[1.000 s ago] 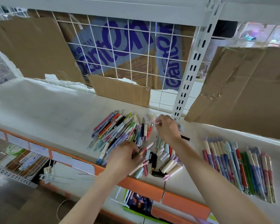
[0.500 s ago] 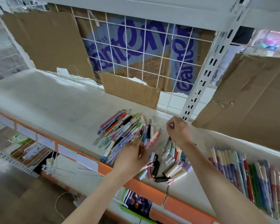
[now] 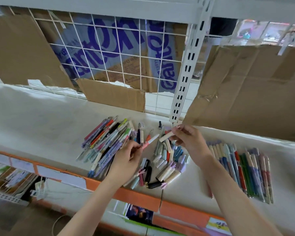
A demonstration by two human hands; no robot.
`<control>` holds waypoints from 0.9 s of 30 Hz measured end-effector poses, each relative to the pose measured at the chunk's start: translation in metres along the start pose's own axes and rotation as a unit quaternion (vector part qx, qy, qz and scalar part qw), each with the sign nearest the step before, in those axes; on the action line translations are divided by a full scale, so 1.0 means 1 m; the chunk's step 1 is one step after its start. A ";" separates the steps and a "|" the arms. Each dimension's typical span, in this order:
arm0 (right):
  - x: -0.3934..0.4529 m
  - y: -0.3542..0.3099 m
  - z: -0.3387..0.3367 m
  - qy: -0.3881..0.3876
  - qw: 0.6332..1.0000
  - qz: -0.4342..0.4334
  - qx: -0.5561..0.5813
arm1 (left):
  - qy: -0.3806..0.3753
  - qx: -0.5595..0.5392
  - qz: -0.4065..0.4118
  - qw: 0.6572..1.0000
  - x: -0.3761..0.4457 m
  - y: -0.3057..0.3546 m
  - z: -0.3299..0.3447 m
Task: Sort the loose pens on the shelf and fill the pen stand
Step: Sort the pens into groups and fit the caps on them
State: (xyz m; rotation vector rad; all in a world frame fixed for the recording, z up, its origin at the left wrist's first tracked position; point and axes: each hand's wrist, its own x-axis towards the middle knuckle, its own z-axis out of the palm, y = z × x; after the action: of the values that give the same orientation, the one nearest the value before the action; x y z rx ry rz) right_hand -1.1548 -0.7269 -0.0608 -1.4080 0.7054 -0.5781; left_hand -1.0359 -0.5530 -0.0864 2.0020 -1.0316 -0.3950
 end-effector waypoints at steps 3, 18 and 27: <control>-0.002 -0.002 -0.003 0.014 0.999 -0.017 0.031 | -0.002 0.010 0.010 1.000 0.000 0.002 0.002; -0.017 0.012 0.014 -0.023 0.998 -0.029 0.040 | -0.061 -0.081 -0.068 0.993 0.001 0.023 0.010; -0.019 -0.002 0.015 -0.030 0.996 -0.041 0.076 | -0.158 -0.429 -0.220 0.861 0.002 0.046 0.020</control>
State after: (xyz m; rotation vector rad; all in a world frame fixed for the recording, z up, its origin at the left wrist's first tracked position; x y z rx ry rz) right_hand -1.1570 -0.7031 -0.0565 -1.3123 0.5467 -0.6388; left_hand -1.0703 -0.5793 -0.0621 1.3308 -0.4087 -1.2265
